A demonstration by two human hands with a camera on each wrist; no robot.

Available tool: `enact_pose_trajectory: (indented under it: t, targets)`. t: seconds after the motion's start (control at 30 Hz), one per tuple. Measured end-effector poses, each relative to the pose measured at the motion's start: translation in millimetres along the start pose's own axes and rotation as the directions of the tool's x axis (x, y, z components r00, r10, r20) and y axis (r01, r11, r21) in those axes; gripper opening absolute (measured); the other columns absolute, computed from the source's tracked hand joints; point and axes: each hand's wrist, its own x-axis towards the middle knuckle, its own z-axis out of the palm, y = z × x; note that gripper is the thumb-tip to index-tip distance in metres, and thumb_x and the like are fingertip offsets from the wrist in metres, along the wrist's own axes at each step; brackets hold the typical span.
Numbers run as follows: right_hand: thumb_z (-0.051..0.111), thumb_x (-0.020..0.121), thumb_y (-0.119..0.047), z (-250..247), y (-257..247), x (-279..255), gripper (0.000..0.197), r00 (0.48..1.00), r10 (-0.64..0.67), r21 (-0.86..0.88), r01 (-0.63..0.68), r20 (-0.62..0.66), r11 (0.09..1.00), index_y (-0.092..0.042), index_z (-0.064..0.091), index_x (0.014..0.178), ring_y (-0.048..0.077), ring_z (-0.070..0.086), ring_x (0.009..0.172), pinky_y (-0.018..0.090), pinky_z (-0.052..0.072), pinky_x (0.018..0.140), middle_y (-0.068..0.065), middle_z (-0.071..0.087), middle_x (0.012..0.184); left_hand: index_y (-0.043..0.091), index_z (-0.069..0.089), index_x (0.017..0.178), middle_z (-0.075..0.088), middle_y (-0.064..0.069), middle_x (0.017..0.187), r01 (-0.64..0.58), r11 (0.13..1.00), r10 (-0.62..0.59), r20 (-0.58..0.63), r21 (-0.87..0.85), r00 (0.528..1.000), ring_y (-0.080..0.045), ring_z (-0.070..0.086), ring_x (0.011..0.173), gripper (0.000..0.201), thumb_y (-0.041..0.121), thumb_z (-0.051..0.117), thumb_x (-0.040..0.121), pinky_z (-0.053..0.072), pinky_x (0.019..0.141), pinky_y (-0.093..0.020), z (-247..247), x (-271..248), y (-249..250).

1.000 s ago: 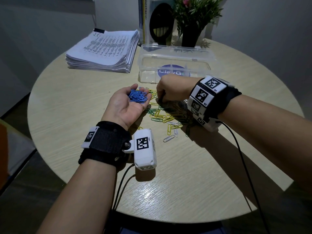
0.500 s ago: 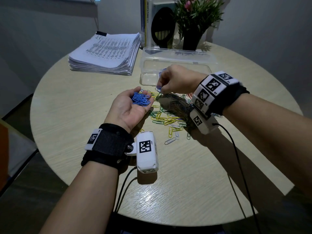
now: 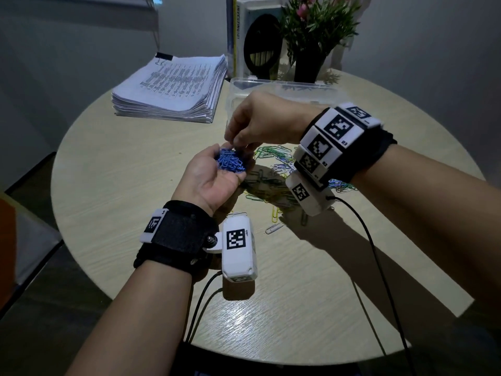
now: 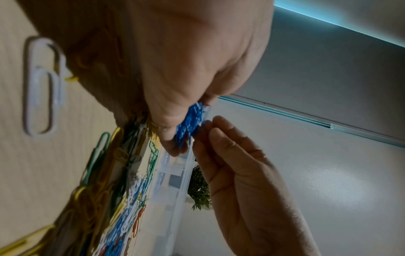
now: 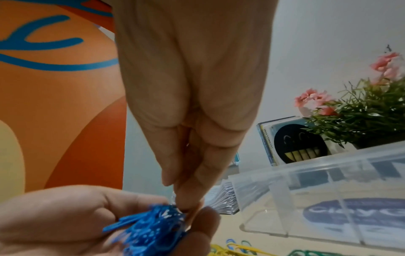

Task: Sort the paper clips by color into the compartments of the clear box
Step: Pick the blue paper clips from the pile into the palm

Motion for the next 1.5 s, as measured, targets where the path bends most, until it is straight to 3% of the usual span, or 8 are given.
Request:
enact_pose_trajectory:
  t: [0.17,0.3,0.47,0.63,0.87,1.17,1.3,1.5]
  targets:
    - [0.064,0.085,0.003,-17,15,-6,0.017,0.990,0.106,-0.097,-0.116,-0.097,0.989,0.001,0.070,0.101,0.005,0.065,0.050,0.017,0.057,0.056,0.008,0.067,0.072,0.002,0.054,0.091,0.054,-0.019,0.091,-0.004,1.000,0.004,-0.010,-0.001,1.000,-0.027,0.055,0.084,0.036,0.022,0.026,0.104,0.045,0.081,-0.043,1,-1,-1]
    - [0.061,0.085,0.004,-24,36,-14,0.018,0.959,0.246,-0.365,-0.281,-0.141,0.888,0.000,0.073,0.098,0.022,0.064,0.064,0.032,0.057,0.066,0.017,0.072,0.089,0.002,0.054,0.088,0.054,-0.018,0.091,-0.006,1.000,0.006,-0.016,0.003,1.000,-0.026,0.056,0.083,0.031,0.018,0.032,0.103,0.048,0.073,-0.039,0,0,-1]
    - [0.069,0.083,-0.011,-16,52,-15,0.025,0.955,0.265,-0.561,-0.292,-0.132,0.774,0.004,0.070,0.103,0.030,0.067,0.092,0.039,0.056,0.083,0.020,0.070,0.104,0.003,0.054,0.089,0.053,-0.018,0.090,-0.004,1.000,0.003,-0.011,-0.026,1.000,-0.024,0.056,0.082,0.025,0.014,0.034,0.102,0.050,0.067,-0.035,-1,2,-3]
    - [0.070,0.081,-0.019,-9,57,-12,0.030,0.945,0.301,-0.596,-0.316,-0.129,0.738,0.005,0.069,0.099,0.027,0.056,0.077,0.027,0.042,0.052,0.016,0.063,0.084,0.003,0.053,0.089,0.053,-0.017,0.088,-0.001,0.999,0.001,-0.009,-0.037,1.000,-0.022,0.056,0.079,0.025,0.014,0.034,0.101,0.058,0.061,-0.031,-1,2,-5]
    - [0.064,0.081,-0.011,-17,64,-15,0.024,0.939,0.312,-0.462,-0.342,-0.143,0.818,0.005,0.068,0.099,0.022,0.052,0.072,0.026,0.040,0.052,0.023,0.065,0.090,0.001,0.054,0.090,0.052,-0.018,0.090,0.014,0.998,-0.014,-0.007,-0.061,1.000,-0.022,0.056,0.079,0.028,0.016,0.033,0.102,0.056,0.064,-0.037,6,1,-10]
    - [0.068,0.082,-0.007,-19,69,-22,0.017,0.963,0.246,-0.442,-0.270,-0.113,0.855,-0.008,0.074,0.097,0.013,0.057,0.078,0.017,0.040,0.055,0.005,0.070,0.091,0.000,0.051,0.084,0.052,-0.020,0.087,-0.006,0.999,0.006,0.001,-0.052,1.000,-0.024,0.054,0.077,0.025,0.009,0.035,0.100,0.050,0.076,-0.039,28,-1,-14]
    - [0.070,0.081,-0.016,-11,74,-19,0.020,0.967,0.222,-0.511,-0.255,-0.126,0.821,-0.007,0.073,0.099,0.016,0.060,0.080,0.024,0.049,0.067,0.008,0.072,0.096,0.001,0.051,0.085,0.055,-0.021,0.085,-0.012,1.000,0.012,-0.021,-0.013,1.000,-0.026,0.057,0.076,0.025,0.009,0.035,0.101,0.051,0.071,-0.038,32,4,-19]
    - [0.059,0.085,-0.014,-13,76,-18,0.021,0.968,0.218,-0.513,-0.249,-0.122,0.821,-0.005,0.070,0.100,0.020,0.057,0.082,0.026,0.045,0.068,0.012,0.069,0.098,0.000,0.052,0.085,0.051,-0.019,0.085,-0.002,0.998,0.001,-0.023,-0.065,1.000,-0.024,0.054,0.077,0.027,0.011,0.034,0.101,0.047,0.085,-0.036,37,8,-20]
